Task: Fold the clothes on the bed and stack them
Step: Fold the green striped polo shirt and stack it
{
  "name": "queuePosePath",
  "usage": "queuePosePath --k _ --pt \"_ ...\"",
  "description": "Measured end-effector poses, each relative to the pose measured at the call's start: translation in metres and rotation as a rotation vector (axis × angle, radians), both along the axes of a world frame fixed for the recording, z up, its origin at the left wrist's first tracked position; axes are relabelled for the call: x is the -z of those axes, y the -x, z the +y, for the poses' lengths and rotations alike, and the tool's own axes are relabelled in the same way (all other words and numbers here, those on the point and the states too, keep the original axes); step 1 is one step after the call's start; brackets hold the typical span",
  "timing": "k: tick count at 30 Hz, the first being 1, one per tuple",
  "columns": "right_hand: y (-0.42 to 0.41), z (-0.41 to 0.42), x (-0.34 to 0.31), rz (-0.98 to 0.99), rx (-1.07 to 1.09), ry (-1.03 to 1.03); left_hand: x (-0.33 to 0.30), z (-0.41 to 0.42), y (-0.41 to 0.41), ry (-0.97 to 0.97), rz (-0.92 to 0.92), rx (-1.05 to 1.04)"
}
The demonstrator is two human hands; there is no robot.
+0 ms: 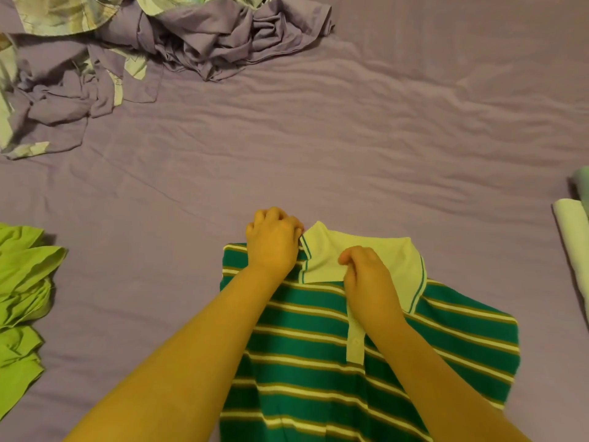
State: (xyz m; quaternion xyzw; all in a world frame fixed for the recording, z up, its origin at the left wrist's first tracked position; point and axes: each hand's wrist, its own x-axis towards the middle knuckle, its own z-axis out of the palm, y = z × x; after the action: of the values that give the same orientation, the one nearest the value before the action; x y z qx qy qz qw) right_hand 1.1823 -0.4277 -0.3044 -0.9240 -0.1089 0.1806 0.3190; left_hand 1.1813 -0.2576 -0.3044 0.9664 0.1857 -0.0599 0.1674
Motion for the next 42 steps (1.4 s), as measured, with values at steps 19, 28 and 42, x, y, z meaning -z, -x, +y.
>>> queuePosePath --k 19,28,42 --pt "0.033 -0.07 -0.005 -0.295 0.057 0.125 -0.016 -0.015 0.022 -0.21 0.216 0.449" --pt "0.021 -0.141 -0.005 -0.304 0.111 0.26 -0.027 -0.093 0.031 -0.04 0.019 0.441" --pt "-0.002 -0.177 0.01 -0.457 -0.052 0.57 0.008 -0.157 0.029 -0.382 0.214 0.697"
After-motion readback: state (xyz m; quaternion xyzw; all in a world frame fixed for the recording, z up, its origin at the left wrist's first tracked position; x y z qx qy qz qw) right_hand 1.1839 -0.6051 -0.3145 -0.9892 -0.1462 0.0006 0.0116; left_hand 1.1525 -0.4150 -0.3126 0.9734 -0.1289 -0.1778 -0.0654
